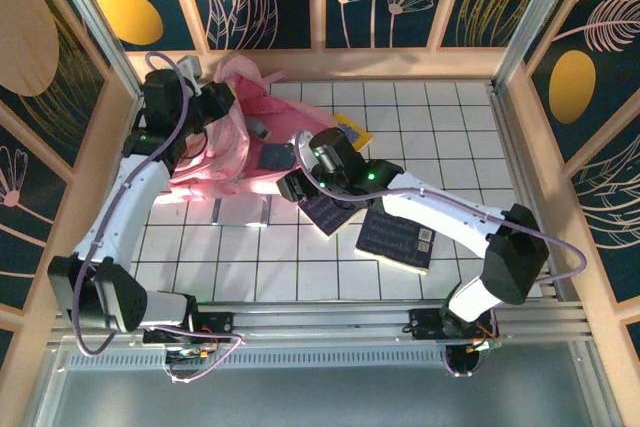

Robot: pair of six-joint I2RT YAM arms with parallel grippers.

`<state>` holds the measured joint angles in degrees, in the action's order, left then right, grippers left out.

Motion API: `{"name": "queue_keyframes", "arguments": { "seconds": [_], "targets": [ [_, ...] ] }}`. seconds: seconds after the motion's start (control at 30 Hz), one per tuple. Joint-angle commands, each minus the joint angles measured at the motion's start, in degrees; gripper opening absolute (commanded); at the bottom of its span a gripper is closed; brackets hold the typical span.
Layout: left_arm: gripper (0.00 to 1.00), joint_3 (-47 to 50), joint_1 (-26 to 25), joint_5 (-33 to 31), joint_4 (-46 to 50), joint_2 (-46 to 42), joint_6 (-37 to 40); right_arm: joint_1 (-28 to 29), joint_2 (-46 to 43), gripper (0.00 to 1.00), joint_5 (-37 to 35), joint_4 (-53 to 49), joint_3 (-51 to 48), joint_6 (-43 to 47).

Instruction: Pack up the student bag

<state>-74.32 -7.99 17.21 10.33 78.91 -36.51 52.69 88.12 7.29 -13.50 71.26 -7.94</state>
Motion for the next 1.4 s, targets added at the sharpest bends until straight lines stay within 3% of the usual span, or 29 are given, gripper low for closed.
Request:
{"name": "queue_keyframes", "arguments": {
  "seconds": [0.0,0.23,0.3,0.4,0.7,0.8,0.97,1.03,1.37],
  "targets": [
    [0.0,-3.64,1.46,-4.15,-9.47,1.04,0.83,0.96,-0.54,0.61,2.23,3.5,-1.99,0.32],
    [0.0,-4.27,1.57,-1.97,-8.82,9.24,2.81,6.21,13.34,0.5,3.35,3.89,4.89,-1.12],
    [0.0,-4.1,1.57,-1.91,-8.92,10.4,3.02,6.38,18.97,0.33,2.56,2.71,9.69,-2.38],
    [0.0,-3.57,1.57,-1.56,-8.92,11.16,2.85,6.76,26.79,0.14,1.84,0.65,16.46,-3.04],
    [0.0,2.14,1.57,0.85,-10.15,11.99,1.98,7.64,42.9,0.03,-1.57,-6.51,29.8,-3.64],
    [0.08,3.7,1.56,2.26,-10.92,11.88,1.02,7.67,44.57,0.0,-2.52,-7.32,28.94,-3.96],
    [0.42,5.19,1.44,4.43,-11.27,10.85,-0.28,8.22,42.73,0.0,-2.39,-6.29,22.49,-4.2],
    [0.51,5.64,1.48,5.74,-11.23,10.02,-1.29,8.4,40.86,0.0,-1.48,-5.14,18.74,-4.36],
    [0.66,13.79,-0.56,5.44,-5.44,-4.76,-1.51,10.21,26.22,0.0,3.02,0.44,-2.65,-5.15]
  ]
}}
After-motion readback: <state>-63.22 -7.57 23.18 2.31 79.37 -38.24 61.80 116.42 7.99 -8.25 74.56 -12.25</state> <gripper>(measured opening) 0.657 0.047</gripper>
